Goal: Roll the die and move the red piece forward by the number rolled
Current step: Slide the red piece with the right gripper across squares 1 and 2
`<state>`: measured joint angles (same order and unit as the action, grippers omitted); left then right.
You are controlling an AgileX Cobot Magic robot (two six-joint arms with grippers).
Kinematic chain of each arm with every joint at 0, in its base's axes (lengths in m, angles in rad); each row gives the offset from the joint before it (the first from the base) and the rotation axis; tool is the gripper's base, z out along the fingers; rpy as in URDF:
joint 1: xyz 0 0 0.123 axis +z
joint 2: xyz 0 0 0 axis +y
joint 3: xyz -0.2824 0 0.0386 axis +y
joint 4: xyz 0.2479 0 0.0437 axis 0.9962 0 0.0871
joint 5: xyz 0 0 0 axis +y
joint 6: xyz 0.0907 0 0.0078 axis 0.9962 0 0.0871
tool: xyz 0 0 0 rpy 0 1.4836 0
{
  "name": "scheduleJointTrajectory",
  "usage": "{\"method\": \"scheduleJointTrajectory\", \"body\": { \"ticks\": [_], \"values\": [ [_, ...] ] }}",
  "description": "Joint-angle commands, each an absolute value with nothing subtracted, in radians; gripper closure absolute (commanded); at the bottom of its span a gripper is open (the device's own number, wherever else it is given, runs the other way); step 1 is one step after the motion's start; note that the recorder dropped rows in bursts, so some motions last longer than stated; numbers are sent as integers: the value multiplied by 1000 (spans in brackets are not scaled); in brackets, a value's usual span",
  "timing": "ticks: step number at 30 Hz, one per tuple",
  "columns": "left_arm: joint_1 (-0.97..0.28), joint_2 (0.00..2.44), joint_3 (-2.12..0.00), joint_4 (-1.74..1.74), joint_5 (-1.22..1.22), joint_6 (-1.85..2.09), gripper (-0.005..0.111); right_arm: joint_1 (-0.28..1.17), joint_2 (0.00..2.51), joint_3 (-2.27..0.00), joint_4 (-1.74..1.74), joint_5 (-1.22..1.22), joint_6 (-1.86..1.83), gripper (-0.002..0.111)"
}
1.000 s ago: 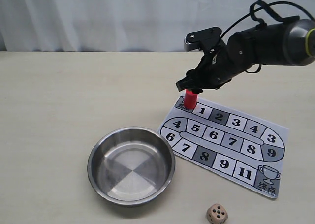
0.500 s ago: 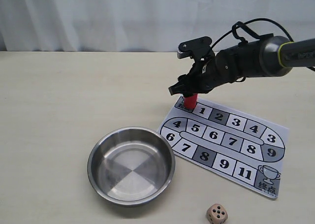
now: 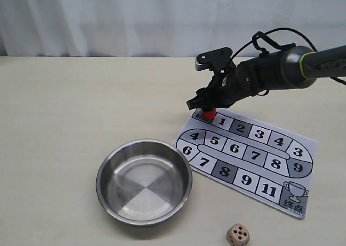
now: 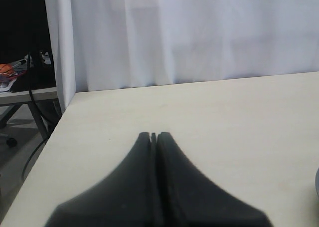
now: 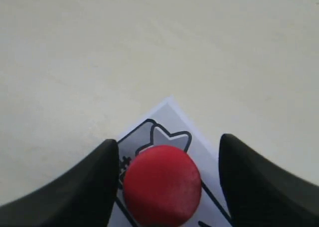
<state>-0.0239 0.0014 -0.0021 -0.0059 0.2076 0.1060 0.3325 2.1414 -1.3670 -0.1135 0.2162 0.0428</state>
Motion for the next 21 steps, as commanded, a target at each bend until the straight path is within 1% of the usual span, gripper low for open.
{"method": "scheduleJointTrajectory", "body": {
  "ticks": [1,2,3,4,5,6,7,10,18,21],
  "values": [
    [-25,0,0,-9,196,101,107,324,2140,-1369,-112,218,41,54],
    [-25,0,0,-9,196,101,107,324,2140,-1369,-112,218,41,57],
    [-25,0,0,-9,196,101,107,324,2140,-1369,-97,223,41,65],
    [-25,0,0,-9,196,101,107,324,2140,-1369,-78,225,41,69],
    [-25,0,0,-9,196,101,107,324,2140,-1369,-56,234,41,76],
    [-25,0,0,-9,196,101,107,324,2140,-1369,-56,237,41,80],
    [-25,0,0,-9,196,101,107,324,2140,-1369,-56,251,41,87],
    [-25,0,0,-9,196,101,107,324,2140,-1369,-56,265,38,103],
    [-25,0,0,-9,196,101,107,324,2095,-1371,-72,265,38,104],
    [-25,0,0,-9,196,101,107,324,2063,-1371,-96,300,38,104]
  ]
}}
